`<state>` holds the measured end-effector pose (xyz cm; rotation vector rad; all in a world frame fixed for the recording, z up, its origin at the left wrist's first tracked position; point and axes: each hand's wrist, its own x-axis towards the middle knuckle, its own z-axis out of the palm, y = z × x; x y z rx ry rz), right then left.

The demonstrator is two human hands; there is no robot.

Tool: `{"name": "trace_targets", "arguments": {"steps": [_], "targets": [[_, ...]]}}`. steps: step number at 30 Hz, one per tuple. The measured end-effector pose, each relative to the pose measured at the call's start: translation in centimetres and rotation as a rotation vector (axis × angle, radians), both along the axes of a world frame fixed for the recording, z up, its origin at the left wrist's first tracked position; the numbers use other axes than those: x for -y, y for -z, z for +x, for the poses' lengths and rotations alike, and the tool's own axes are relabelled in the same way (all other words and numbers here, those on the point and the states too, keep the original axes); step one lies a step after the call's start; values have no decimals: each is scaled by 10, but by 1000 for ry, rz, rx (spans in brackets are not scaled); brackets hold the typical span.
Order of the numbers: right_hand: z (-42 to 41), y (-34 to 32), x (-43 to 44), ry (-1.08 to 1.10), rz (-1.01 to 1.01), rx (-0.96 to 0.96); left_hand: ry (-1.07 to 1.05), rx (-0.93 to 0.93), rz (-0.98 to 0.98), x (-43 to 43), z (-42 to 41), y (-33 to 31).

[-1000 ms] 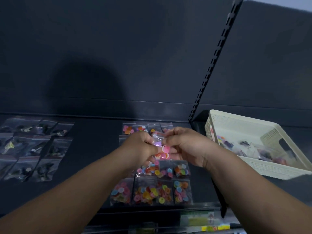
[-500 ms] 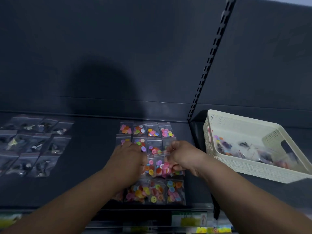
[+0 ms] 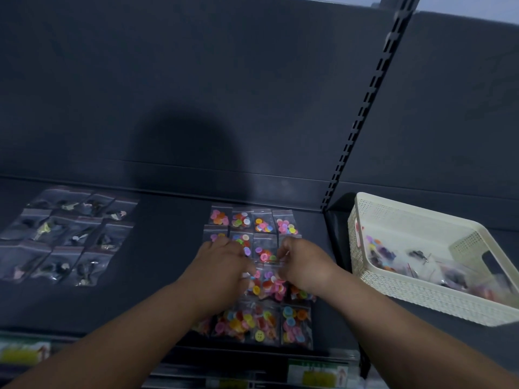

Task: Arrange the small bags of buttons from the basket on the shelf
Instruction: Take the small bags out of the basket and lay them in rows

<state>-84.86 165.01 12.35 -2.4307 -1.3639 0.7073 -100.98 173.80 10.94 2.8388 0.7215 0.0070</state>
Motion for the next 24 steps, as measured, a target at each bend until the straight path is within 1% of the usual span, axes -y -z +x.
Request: {"name": "trace_targets", "arguments": {"steps": [3,6,11,16,20,24], "targets": [[-1,0,2,-69,53,-27,16,-31,31,0,0,4],[-2,3,4,-133,46,-97,0,-5,-5,-3,-3,6],[-3,6,5,-199,50,-92,-2,-13,-40,-5,-8,6],[0,7,5,-215,53,-82,-31,-24,-16,-5,-7,4],[5,5,6,-183,83,-122,-43,-12,-19,-5,-2,1],[12,2,9,-164,106,-103,-67,15,-28,-7,5,-4]]}}
